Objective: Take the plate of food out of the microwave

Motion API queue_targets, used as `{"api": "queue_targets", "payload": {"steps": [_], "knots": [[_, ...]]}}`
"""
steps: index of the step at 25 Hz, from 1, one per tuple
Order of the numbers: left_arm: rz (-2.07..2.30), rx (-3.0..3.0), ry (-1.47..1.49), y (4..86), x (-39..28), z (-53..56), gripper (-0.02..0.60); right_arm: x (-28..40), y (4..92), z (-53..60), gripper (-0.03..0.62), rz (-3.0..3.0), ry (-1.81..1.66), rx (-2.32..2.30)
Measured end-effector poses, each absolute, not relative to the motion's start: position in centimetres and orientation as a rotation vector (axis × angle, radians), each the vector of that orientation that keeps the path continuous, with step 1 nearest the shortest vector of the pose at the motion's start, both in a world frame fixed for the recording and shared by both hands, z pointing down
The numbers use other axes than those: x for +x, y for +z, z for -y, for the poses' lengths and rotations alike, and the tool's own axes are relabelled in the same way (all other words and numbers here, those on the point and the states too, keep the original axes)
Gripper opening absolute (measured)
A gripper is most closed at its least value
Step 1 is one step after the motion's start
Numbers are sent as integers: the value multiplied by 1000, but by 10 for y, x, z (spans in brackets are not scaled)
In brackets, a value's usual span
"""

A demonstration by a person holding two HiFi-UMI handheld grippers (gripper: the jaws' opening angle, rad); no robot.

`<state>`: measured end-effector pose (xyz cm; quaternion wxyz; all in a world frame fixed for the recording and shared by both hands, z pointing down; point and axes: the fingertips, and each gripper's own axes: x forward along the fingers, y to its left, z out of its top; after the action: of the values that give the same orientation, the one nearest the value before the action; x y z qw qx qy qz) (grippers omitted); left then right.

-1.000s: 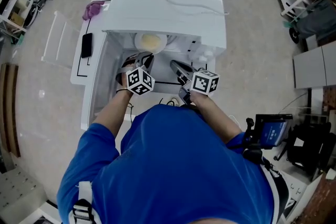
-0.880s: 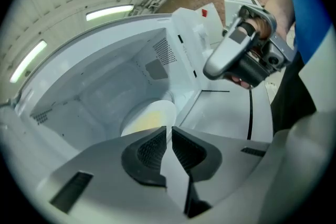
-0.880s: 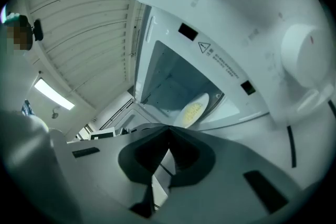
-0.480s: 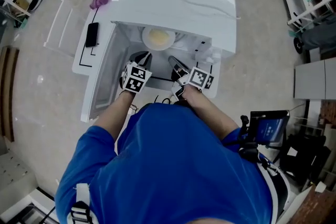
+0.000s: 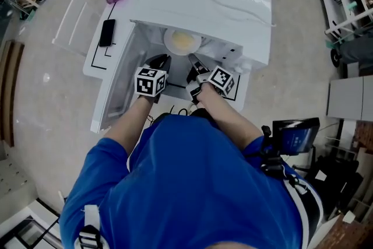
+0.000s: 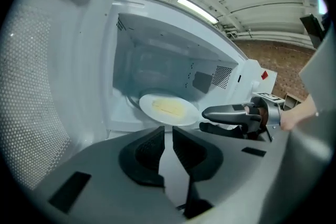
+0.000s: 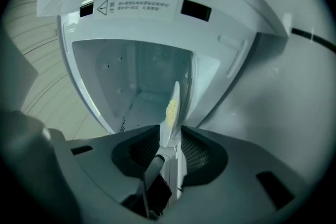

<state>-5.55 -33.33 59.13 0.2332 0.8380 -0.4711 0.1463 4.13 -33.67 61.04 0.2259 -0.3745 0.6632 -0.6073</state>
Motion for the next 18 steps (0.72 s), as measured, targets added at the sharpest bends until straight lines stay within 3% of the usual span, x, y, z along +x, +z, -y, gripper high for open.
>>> {"api": "queue_targets", "payload": {"steps": [18], "knots": [[1274,2248,357,595,-58,336,55,29,626,359,118,-1638,-1769,-1033]]}}
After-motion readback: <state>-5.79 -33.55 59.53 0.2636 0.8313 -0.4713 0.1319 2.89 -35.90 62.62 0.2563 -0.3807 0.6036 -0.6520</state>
